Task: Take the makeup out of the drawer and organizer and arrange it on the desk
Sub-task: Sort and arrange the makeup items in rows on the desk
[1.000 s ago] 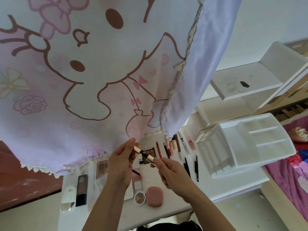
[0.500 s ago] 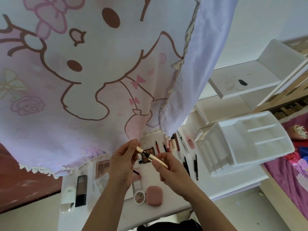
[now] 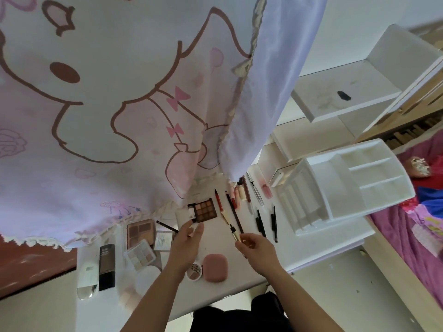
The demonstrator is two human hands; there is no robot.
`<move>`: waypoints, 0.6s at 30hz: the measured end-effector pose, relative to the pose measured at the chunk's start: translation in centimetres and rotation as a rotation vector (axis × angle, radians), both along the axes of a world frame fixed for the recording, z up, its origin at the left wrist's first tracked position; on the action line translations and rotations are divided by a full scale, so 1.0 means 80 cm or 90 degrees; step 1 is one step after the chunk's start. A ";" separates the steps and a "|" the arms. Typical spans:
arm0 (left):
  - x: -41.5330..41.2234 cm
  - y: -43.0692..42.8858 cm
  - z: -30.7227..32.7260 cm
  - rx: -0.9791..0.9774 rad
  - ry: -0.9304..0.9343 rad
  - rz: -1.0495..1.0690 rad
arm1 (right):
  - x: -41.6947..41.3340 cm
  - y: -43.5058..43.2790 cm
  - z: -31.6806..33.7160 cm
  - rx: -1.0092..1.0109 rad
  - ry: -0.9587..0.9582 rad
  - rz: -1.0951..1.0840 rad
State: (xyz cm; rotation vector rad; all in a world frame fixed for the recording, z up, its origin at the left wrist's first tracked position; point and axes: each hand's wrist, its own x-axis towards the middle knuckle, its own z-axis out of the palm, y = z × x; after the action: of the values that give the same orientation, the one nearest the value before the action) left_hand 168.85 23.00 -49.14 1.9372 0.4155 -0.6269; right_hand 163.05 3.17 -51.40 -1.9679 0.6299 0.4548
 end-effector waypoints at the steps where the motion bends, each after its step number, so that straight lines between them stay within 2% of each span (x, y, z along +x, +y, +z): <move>1: -0.007 0.006 -0.017 0.069 0.012 -0.069 | -0.003 -0.004 -0.014 -0.031 0.017 -0.011; 4: -0.027 0.025 -0.057 0.192 0.007 -0.230 | -0.003 -0.015 -0.039 -0.112 0.041 -0.033; 7: -0.040 0.038 -0.078 0.235 0.000 -0.312 | 0.007 -0.024 -0.052 -0.157 0.056 -0.069; 12: -0.046 0.042 -0.079 0.244 -0.031 -0.338 | 0.026 -0.033 -0.072 -0.233 0.091 -0.052; 18: -0.048 0.052 -0.081 0.219 -0.039 -0.339 | 0.019 -0.021 -0.071 -0.259 0.087 -0.038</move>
State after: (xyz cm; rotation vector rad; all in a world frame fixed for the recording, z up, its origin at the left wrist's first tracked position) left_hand 165.01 27.13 -55.58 2.4149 -0.0484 -0.8744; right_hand 164.56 1.50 -57.06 -2.3056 0.9229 0.4542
